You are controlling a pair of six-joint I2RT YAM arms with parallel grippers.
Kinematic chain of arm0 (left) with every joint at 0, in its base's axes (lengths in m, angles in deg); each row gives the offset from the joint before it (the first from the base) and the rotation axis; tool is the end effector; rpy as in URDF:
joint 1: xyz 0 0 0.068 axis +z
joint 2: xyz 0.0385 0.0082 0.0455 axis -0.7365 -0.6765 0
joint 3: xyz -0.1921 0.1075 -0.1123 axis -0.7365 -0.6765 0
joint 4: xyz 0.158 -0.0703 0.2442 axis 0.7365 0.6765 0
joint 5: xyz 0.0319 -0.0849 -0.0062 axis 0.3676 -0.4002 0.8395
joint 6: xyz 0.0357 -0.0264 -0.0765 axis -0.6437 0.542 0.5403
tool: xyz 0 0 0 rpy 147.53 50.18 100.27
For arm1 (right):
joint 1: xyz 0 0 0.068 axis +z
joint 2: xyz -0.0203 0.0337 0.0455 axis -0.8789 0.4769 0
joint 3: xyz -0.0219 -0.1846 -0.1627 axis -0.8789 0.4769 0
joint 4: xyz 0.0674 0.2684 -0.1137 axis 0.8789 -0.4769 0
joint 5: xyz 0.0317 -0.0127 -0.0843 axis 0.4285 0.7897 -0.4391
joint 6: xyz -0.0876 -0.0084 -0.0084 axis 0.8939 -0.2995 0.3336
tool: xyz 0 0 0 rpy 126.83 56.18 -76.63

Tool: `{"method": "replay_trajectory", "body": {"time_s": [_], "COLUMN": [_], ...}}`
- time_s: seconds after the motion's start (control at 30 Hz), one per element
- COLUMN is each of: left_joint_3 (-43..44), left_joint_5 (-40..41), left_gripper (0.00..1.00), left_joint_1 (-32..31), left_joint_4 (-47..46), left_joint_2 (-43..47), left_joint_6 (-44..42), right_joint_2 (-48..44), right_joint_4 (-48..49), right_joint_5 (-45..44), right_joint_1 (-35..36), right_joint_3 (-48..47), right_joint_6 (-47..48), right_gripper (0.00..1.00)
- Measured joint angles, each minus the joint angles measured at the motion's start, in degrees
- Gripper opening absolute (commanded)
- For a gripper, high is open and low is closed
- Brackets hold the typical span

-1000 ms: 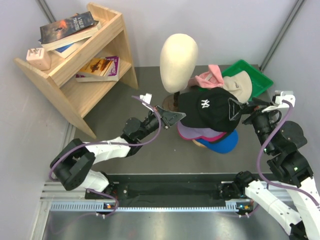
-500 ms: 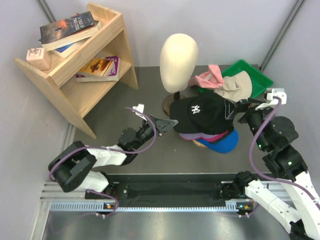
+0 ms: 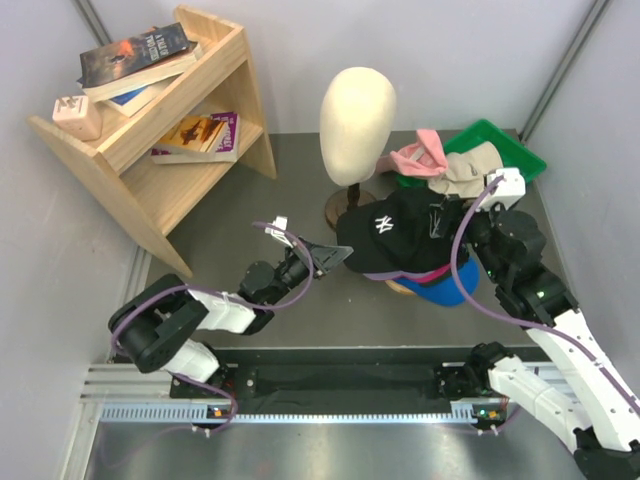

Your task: Stack the hats

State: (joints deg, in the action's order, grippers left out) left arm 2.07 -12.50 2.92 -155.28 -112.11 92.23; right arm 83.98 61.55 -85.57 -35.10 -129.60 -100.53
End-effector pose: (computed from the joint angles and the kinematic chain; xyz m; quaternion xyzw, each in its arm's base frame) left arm 0.2209 -0.2294 0.1492 -0.1075 0.6184 -0.6799 0.3791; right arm 0.2397 0.0929 0.3573 -0.0036 0.7574 0.0974 0.6456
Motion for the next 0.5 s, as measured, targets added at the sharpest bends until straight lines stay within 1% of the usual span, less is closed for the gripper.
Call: {"method": "replay_trajectory", "body": {"time_s": [0.27,0.4,0.43,0.5], "left_joint_3": [0.0,0.1,0.2,0.5], "left_joint_5": [-0.1,-0.5,-0.6,-0.9], "left_gripper": [0.00,0.00,0.00,0.00], "left_joint_1": [0.3,0.6,0.7,0.7], "left_joint_4": [-3.0,-4.1,-4.3,-4.3], "left_joint_2": [-5.6,-7.7,-8.0,-8.4], "left_joint_6": [2.7,3.9,4.1,4.2], "right_joint_2": [-0.4,-0.5,-0.3,0.6], "right_joint_4": [0.8,0.8,0.8,1.0], "right_joint_5": [1.5,2.8,3.4,6.0], "right_joint_1": [-1.2,-4.5,-5.5,-8.7], "right_joint_3": [0.4,0.4,0.4,0.4], "right_joint_6": [-1.3,-2.3,-2.5,-2.8], "right_gripper": [0.94,0.92,0.90,0.88]}}
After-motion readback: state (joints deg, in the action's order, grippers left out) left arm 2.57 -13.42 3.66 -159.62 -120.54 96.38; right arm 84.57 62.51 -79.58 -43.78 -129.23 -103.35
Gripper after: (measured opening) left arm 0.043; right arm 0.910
